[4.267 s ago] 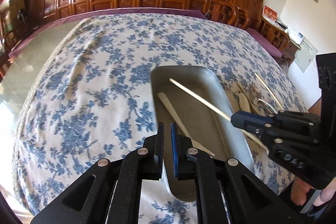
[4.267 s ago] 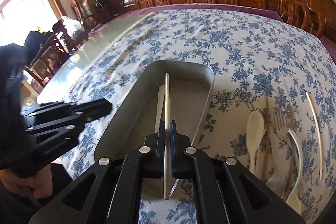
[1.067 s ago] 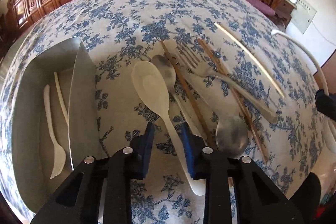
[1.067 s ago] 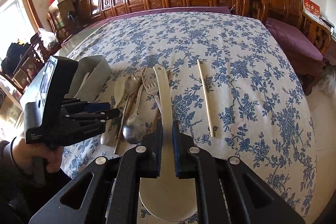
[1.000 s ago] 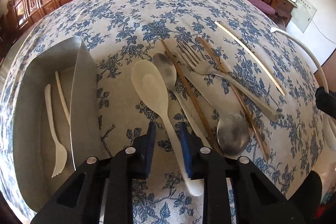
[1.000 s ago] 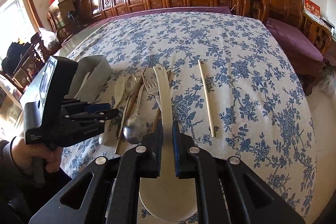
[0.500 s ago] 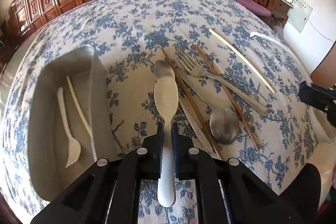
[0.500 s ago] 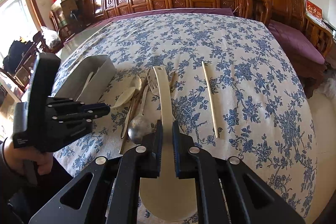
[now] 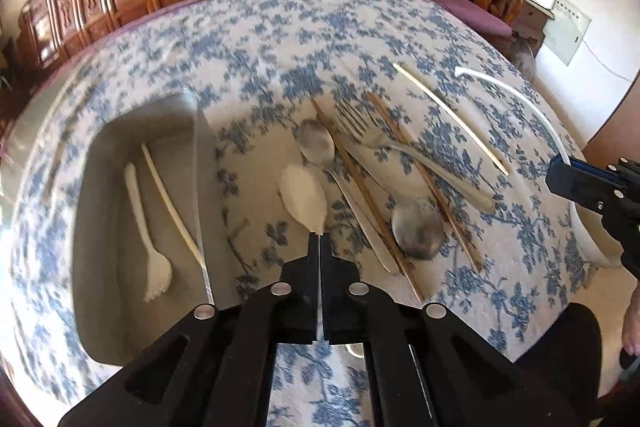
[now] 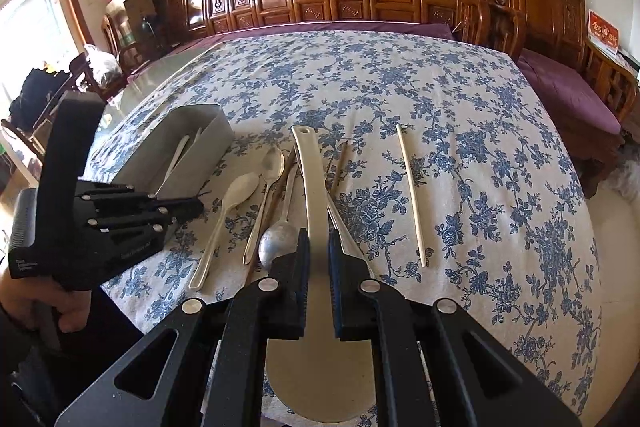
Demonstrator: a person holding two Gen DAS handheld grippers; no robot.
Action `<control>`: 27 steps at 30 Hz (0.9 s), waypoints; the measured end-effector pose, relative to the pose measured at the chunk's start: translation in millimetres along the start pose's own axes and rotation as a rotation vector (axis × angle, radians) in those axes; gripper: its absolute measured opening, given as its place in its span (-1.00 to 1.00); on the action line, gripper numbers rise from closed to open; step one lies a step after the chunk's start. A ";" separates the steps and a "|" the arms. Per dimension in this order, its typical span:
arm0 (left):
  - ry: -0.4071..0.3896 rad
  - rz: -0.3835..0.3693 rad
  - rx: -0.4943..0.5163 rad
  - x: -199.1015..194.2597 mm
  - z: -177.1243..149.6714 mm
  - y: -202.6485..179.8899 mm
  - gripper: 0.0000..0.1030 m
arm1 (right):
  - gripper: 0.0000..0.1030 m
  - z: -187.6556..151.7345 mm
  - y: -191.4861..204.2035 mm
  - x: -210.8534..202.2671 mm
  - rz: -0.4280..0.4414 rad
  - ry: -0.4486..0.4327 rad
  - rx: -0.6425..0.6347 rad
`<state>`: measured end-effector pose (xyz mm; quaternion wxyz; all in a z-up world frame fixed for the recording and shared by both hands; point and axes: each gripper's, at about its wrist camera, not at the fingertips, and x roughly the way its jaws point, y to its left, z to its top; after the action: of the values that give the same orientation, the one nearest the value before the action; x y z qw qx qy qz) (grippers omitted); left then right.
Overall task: Organize utensils
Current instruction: 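Grasp a small white plastic spoon with the left gripper while the right holds its spoon, then carry the small white spoon over the tray and release it with the left gripper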
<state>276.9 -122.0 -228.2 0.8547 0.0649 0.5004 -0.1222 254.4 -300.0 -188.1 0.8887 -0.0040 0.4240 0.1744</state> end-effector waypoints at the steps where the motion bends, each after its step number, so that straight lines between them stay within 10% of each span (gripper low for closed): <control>1: 0.008 0.001 0.006 2.6 -1.7 -2.1 -0.83 | -0.79 0.3 -0.4 0.4 0.001 0.001 0.000; 14: 0.072 0.068 0.024 35.9 -10.0 -12.3 -0.61 | -0.79 1.3 -1.9 -0.8 0.014 -0.002 0.012; 27: -0.003 0.060 0.061 5.2 -12.6 -12.9 -0.87 | -0.79 0.2 -1.0 1.4 0.007 0.001 0.002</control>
<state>265.2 -132.2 -238.8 0.8564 0.1056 0.4929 -0.1119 255.6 -300.5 -189.1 0.8879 -0.0016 0.4247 0.1769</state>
